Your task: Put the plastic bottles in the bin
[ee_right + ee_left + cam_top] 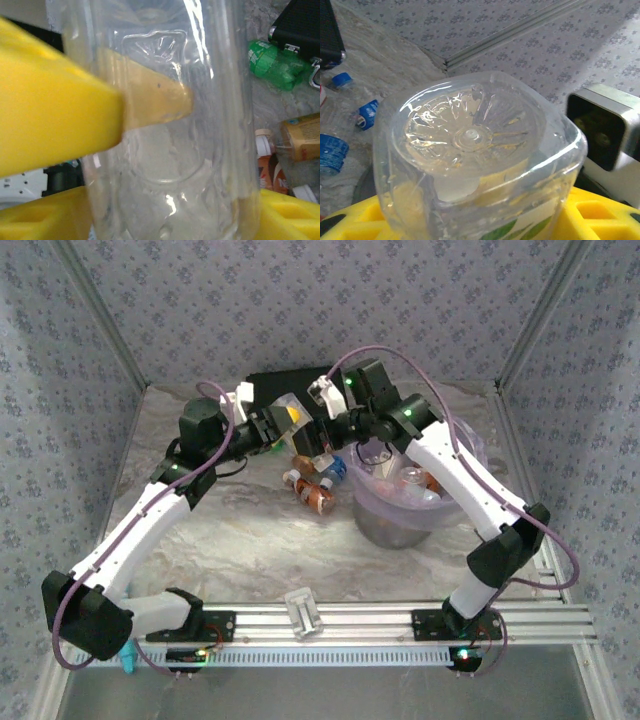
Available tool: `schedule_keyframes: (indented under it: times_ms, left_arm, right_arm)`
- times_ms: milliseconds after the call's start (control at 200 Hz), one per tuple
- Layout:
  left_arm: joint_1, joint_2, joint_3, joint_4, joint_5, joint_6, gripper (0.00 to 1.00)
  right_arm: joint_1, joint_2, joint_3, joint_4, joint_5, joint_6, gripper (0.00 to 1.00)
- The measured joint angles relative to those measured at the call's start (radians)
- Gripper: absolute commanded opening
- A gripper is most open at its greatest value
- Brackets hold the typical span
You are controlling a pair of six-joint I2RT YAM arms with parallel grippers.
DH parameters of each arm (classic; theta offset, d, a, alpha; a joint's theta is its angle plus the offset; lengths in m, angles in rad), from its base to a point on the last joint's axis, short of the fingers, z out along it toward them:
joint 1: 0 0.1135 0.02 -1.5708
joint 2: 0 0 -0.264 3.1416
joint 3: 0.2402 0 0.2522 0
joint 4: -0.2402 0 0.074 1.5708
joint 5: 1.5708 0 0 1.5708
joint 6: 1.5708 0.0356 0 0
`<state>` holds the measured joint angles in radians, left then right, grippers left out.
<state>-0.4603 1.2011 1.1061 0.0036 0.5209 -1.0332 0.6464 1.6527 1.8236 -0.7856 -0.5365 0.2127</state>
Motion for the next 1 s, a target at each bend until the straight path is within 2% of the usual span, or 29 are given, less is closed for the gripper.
schedule_keyframes:
  times_ms: [150,285,315,455,500,780,999]
  left_arm:
    - [0.002,0.008,-0.002,0.037,0.008,-0.016,0.47]
    - [0.002,0.015,-0.003,0.051,0.01,-0.019,0.55]
    - [0.002,0.015,-0.003,0.053,0.01,-0.019,0.58]
    - [0.002,0.017,-0.008,0.053,0.009,-0.017,0.93]
    - [0.003,0.018,-0.011,0.051,0.01,-0.022,1.0]
    - [0.056,-0.003,-0.057,0.04,-0.01,-0.035,1.0]
    - [0.077,-0.018,-0.101,-0.016,-0.051,-0.022,1.0]
  right_arm:
    - [-0.017,0.002,0.0,0.023,-0.028,0.022,0.55]
    - [-0.023,0.002,0.0,0.027,-0.034,0.031,0.48]
    - [-0.023,0.002,0.0,0.027,-0.034,0.031,0.48]
    - [-0.029,0.002,0.0,0.027,-0.044,0.033,0.46]
    - [-0.033,0.002,0.0,0.031,-0.046,0.034,0.46]
    - [-0.112,-0.023,0.027,-0.002,-0.033,0.033,0.44]
    - [-0.249,-0.175,0.034,-0.065,0.02,0.03,0.43]
